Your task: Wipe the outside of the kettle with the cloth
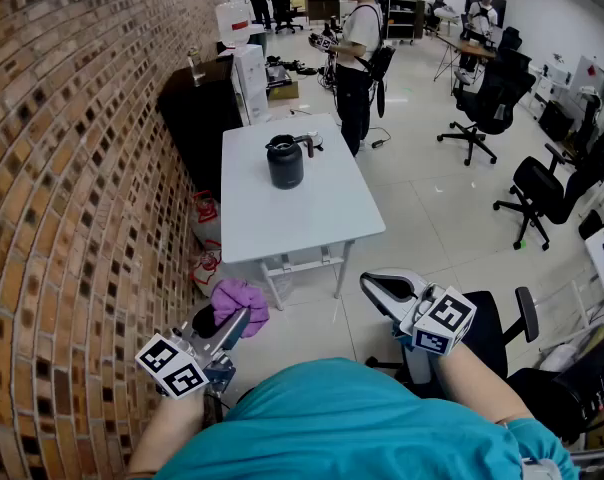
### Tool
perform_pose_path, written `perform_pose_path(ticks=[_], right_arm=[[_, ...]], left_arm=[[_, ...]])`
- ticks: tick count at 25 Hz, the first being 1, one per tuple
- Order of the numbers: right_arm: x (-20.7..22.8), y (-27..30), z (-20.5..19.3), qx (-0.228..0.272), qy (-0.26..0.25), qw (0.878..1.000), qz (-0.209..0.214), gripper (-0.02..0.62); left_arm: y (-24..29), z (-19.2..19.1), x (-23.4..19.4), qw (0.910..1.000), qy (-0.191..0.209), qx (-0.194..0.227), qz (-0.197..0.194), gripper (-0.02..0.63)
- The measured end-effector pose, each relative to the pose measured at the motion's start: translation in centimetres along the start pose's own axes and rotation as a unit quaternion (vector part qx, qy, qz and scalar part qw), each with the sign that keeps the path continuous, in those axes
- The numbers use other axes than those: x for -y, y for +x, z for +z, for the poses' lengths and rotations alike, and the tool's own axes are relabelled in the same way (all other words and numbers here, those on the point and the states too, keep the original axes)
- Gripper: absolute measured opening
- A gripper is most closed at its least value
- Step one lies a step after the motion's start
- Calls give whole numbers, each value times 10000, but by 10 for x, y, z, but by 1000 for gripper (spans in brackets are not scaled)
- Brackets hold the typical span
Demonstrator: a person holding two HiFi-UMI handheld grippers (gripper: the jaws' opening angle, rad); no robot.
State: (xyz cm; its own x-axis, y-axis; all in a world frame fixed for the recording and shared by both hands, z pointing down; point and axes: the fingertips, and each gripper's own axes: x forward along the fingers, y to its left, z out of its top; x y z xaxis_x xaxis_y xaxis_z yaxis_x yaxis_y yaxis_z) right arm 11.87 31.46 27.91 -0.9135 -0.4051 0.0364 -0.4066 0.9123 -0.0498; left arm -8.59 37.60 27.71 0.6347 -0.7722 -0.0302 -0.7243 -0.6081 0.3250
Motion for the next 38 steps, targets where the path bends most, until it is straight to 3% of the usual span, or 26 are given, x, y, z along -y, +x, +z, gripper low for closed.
perform_pose_path(ticks=[4, 7, 14, 19, 22, 29, 34, 38], right_arm=[[46, 27, 0, -50, -70, 9998, -192, 3], [82, 65, 0, -76, -126, 9995, -287, 3], [184, 194, -4, -226, -105, 9985, -480, 3], [252, 266, -11, -640, 43, 9958, -659, 3], [283, 286, -21, -744, 207, 9951, -614, 3], [354, 295, -62, -970, 805, 9919, -130, 3], [388, 309, -69, -969, 858, 9916, -56, 3], [403, 318, -81, -1039, 865, 9908, -99, 3]], left_arm=[[29, 6, -29, 10000, -21, -52, -30, 161], [48, 13, -74, 10000, 23, -74, 9, 161], [115, 28, -252, 9995, -285, -94, -58, 161], [190, 25, -366, 9962, -296, -790, -199, 161], [233, 6, -414, 9920, -326, -1215, -34, 161], [321, -38, -475, 9870, -338, -1496, 478, 161], [352, -68, -492, 9843, -193, -1712, 375, 161], [367, -77, -503, 9867, -183, -1596, 232, 161]])
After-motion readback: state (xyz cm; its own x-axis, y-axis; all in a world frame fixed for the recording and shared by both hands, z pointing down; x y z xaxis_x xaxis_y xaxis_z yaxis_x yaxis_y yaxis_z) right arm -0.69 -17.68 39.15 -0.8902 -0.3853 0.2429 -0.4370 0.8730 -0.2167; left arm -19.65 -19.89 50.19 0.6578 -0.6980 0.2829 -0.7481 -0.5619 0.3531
